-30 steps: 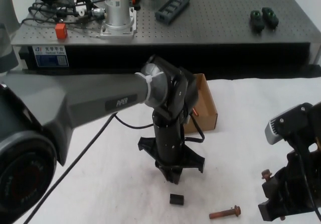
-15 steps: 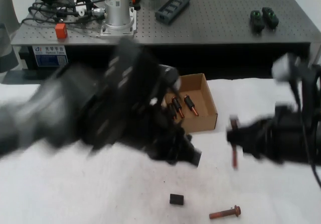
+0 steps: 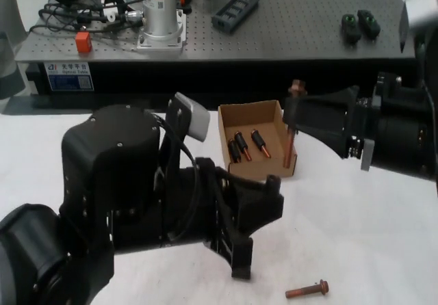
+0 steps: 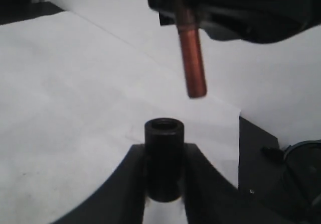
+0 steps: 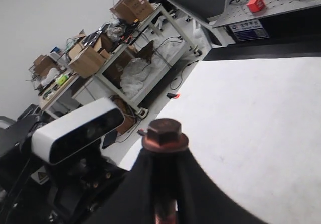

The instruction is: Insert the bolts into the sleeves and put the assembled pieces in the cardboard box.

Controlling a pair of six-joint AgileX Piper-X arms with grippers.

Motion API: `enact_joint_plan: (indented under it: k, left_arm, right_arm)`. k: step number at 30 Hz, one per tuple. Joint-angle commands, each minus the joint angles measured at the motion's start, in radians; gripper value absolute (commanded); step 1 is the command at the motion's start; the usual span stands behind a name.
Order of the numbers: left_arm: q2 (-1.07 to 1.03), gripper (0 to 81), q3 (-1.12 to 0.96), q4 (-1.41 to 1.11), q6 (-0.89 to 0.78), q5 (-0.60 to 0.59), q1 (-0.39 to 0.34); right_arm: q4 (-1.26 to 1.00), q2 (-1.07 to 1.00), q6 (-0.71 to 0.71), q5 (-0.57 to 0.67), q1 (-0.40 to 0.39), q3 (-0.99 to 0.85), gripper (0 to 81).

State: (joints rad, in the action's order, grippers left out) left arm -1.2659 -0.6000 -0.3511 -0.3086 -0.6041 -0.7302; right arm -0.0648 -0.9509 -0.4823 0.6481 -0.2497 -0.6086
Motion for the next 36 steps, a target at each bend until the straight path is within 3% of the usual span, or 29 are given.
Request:
enact_joint_plan:
  k: [1,11,15,36]
  left_arm:
    - [0.012,0.6,-0.002,-0.087,-0.032,-0.013,-0.003]
    - [0.012,0.6,-0.002,-0.1,-0.051,-0.117,-0.003]
    - [0.012,0.6,-0.002,-0.076,-0.057,-0.09,-0.003]
    - [0.012,0.6,-0.004,-0.123,-0.075,-0.208,-0.003]
  right_arm:
    - [-0.022,0.0,0.008,0.047,0.003,-0.003,3.8]
    - [-0.008,0.0,0.008,0.074,0.003,-0.003,3.8]
    - [-0.023,0.012,0.008,0.113,0.003,-0.003,3.8]
    - [-0.036,0.038,0.057,0.064,0.003,0.015,3.8]
